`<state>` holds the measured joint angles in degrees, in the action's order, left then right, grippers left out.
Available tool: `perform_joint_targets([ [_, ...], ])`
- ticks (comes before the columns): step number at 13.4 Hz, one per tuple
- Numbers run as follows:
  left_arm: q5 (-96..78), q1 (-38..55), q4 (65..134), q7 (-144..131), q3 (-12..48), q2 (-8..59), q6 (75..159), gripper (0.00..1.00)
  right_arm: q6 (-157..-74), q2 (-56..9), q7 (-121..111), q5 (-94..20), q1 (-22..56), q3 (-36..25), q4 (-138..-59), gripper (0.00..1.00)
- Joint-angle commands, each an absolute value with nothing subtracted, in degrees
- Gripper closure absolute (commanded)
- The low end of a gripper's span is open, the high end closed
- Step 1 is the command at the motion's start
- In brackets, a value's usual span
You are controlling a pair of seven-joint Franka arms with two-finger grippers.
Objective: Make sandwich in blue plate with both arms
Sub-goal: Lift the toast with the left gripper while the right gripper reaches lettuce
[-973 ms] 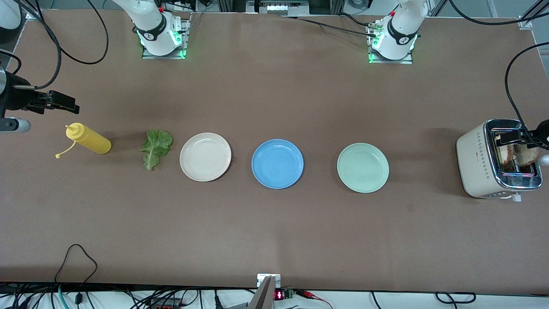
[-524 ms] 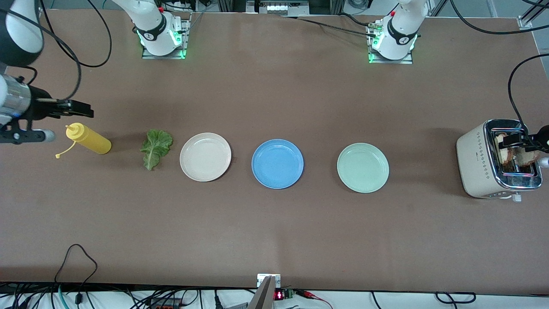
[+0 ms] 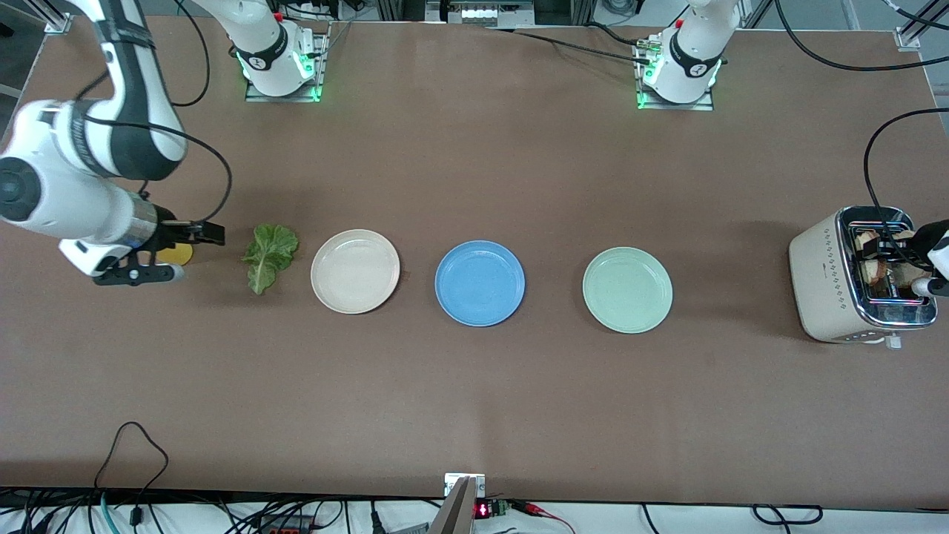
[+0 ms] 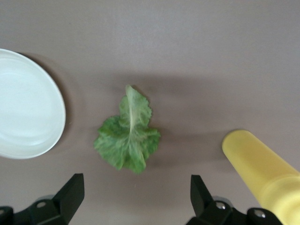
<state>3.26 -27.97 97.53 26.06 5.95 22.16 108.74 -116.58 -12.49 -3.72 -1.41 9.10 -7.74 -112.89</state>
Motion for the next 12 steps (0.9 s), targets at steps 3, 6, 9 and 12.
perform_joint_targets([
  [3,6.33,-28.39,91.62,27.33,6.76,21.18,99.71,0.99,-136.99,-11.85,-3.34,-1.41,9.93,-7.82,-126.47,0.0],
  [6,5.19,-27.07,73.88,29.7,9.74,21.01,78.73,0.99,-142.63,-16.33,-3.25,-1.41,10.46,-7.73,-126.74,0.0],
  [9,-0.76,-27.16,70.57,28.31,17.38,20.31,72.08,0.99,-147.64,-19.94,-3.16,-1.49,10.72,-7.73,-126.74,0.0],
  [12,-16.9,-26.37,79.68,20.94,19.77,22.32,77.39,0.99,-151.43,-23.11,-3.16,-1.67,10.81,-7.73,-126.65,0.0],
])
